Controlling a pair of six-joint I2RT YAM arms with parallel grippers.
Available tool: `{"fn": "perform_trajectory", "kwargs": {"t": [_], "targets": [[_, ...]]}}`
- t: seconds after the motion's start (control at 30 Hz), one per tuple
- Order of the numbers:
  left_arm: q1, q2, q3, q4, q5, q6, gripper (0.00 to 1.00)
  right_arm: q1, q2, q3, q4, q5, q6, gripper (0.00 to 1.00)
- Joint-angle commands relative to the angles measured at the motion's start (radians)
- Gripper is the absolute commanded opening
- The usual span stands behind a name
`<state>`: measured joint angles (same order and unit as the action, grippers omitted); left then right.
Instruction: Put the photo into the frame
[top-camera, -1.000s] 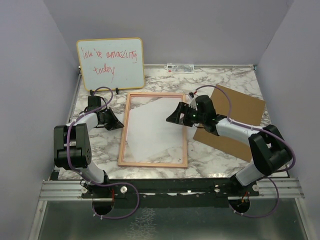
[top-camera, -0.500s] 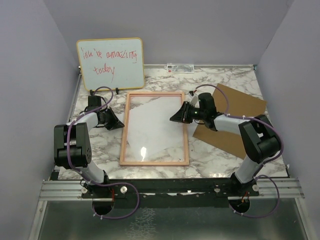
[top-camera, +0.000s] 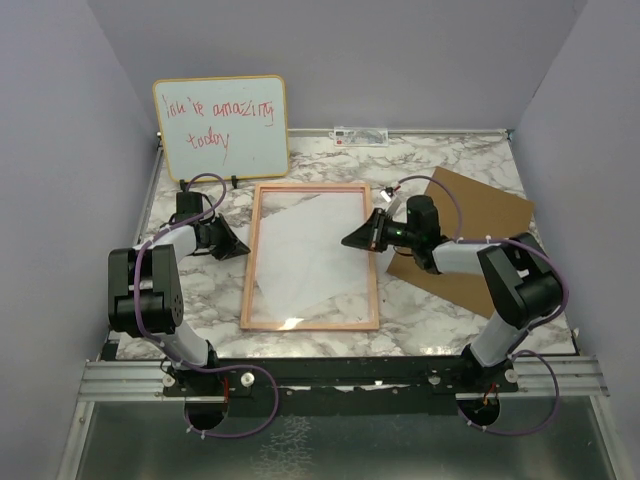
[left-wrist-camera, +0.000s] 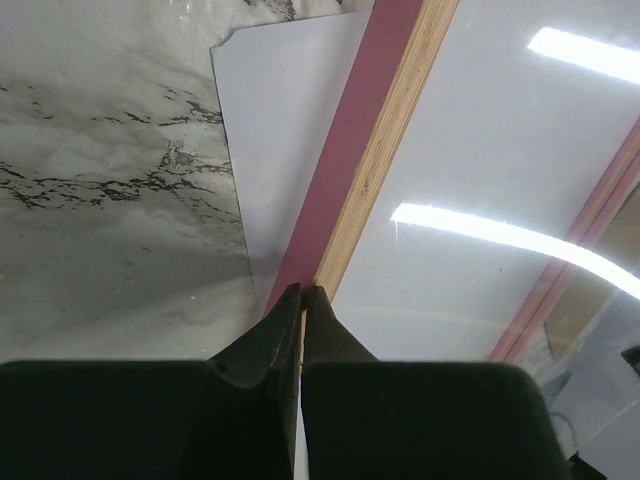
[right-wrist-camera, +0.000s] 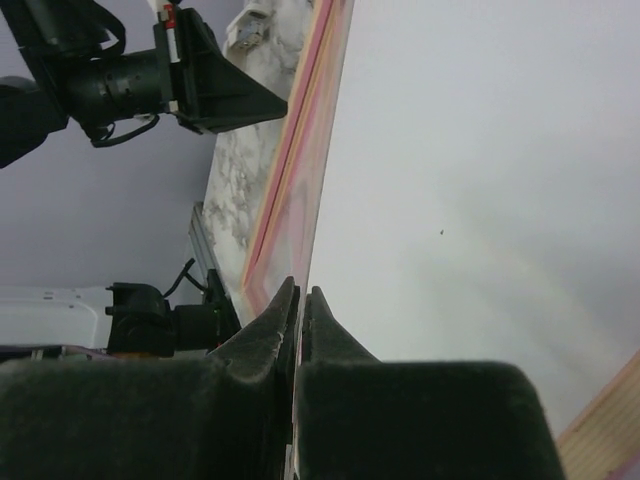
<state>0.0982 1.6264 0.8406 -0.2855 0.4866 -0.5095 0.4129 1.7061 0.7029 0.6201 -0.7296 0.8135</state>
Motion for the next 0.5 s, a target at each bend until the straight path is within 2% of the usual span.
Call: {"fn": "perform_trajectory", "kwargs": {"t": [0.0, 0.23, 0.47], "targets": [[-0.008, 0.056, -0.043, -0.026, -0.049, 0.008, 0.01, -0.001, -0.066, -0.014, 0.120, -0.074, 0.022, 0.01], [-0.009, 0.062, -0.039, -0.021, -0.052, 0.003, 0.01, -0.003, -0.065, -0.007, 0.115, -0.067, 0.031, 0.01], [-0.009, 0.064, -0.042, -0.018, -0.053, 0.000, 0.01, -0.003, -0.038, -0.012, 0.112, 0.011, 0.047, 0.01]]}}
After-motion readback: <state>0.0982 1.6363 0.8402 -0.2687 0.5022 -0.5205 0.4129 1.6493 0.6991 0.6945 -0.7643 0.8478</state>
